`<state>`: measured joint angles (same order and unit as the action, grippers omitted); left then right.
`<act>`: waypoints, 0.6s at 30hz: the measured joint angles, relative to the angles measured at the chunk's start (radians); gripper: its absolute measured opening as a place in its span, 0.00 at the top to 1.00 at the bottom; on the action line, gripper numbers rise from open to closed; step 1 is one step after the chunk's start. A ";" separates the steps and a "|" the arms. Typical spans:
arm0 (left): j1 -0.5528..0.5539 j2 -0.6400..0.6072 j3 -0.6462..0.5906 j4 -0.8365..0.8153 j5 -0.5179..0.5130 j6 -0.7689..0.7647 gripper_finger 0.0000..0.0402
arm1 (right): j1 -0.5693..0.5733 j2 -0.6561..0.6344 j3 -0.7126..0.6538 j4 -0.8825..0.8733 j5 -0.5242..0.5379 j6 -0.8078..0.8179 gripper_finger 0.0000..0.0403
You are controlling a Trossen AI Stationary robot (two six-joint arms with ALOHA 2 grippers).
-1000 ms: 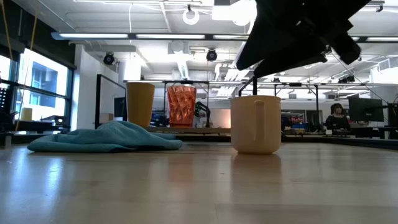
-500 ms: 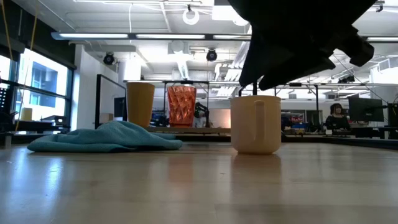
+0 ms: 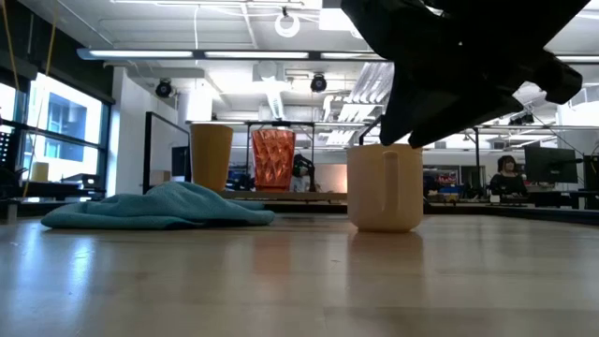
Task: Stack small to large cups/mugs on shelf
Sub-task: Put the yellow mug on the shelf
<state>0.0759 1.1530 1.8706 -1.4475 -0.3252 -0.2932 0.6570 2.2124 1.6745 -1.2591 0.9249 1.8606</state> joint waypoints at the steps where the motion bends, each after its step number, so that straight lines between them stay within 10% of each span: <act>1: 0.000 0.000 0.000 0.000 0.002 0.000 0.59 | -0.004 0.000 0.000 0.001 0.000 0.000 0.65; 18: 0.000 0.000 0.000 0.000 0.020 -0.003 0.59 | -0.048 0.000 0.000 -0.004 -0.059 -0.005 0.65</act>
<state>0.0757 1.1530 1.8706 -1.4475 -0.3050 -0.2966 0.6088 2.2124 1.6745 -1.2634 0.8662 1.8561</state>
